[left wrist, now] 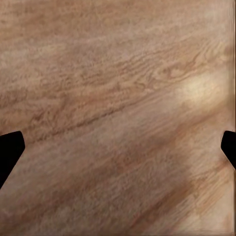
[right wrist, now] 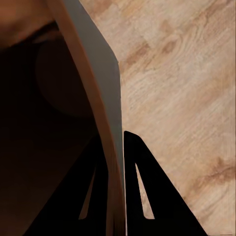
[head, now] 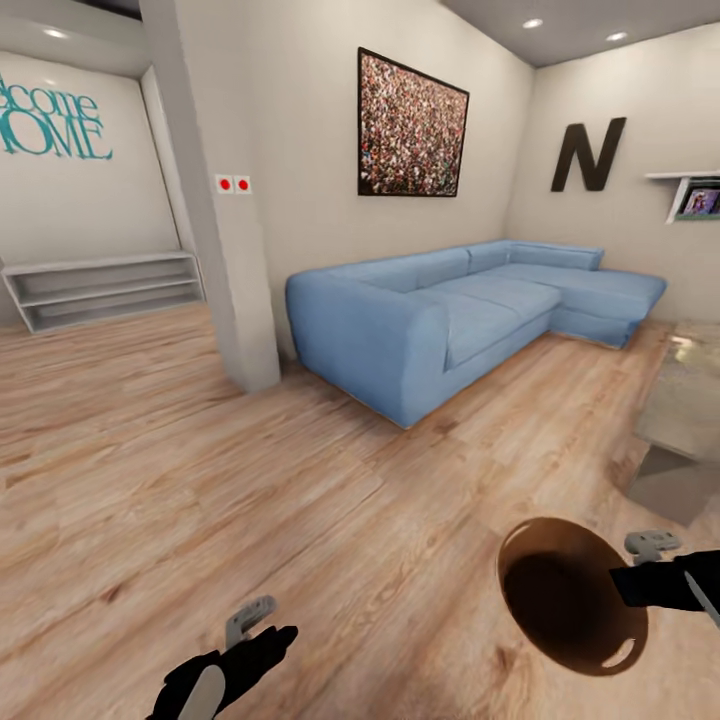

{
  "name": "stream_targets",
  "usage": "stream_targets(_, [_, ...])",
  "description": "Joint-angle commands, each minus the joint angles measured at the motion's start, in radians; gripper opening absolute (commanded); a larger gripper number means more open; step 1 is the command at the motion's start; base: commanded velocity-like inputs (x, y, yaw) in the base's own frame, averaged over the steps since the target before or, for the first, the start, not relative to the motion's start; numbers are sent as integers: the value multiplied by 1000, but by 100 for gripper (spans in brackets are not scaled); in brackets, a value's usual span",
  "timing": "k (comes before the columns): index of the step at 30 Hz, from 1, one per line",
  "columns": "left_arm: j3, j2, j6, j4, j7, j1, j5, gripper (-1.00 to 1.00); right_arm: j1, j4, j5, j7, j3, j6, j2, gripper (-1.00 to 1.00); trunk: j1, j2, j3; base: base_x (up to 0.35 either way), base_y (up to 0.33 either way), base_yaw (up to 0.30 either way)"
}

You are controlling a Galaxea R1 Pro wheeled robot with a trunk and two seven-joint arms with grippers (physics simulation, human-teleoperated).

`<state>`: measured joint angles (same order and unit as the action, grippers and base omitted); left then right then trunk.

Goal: Put the three can of soda from the living room inside the tash can in the kitchen.

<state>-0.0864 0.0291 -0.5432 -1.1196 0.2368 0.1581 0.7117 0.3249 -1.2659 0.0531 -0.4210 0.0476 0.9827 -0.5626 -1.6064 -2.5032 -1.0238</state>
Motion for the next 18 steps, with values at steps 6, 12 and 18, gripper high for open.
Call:
stream_targets(6, [-1,1,0,0,1,0,0,100,0,0,-27,-9,1,-6,-2,-100,0,0,0,0,-267,-295])
stream_targets(12, [-32,-1,-1,0,7,0,-1,100,0,0,-28,-10,1,-7,-1,-100,0,0,0,0,-295,-295])
stream_targets(18, [-46,-1,-1,0,10,0,-1,100,0,0,-28,-10,1,-7,-1,-100,0,0,0,0,-299,-295])
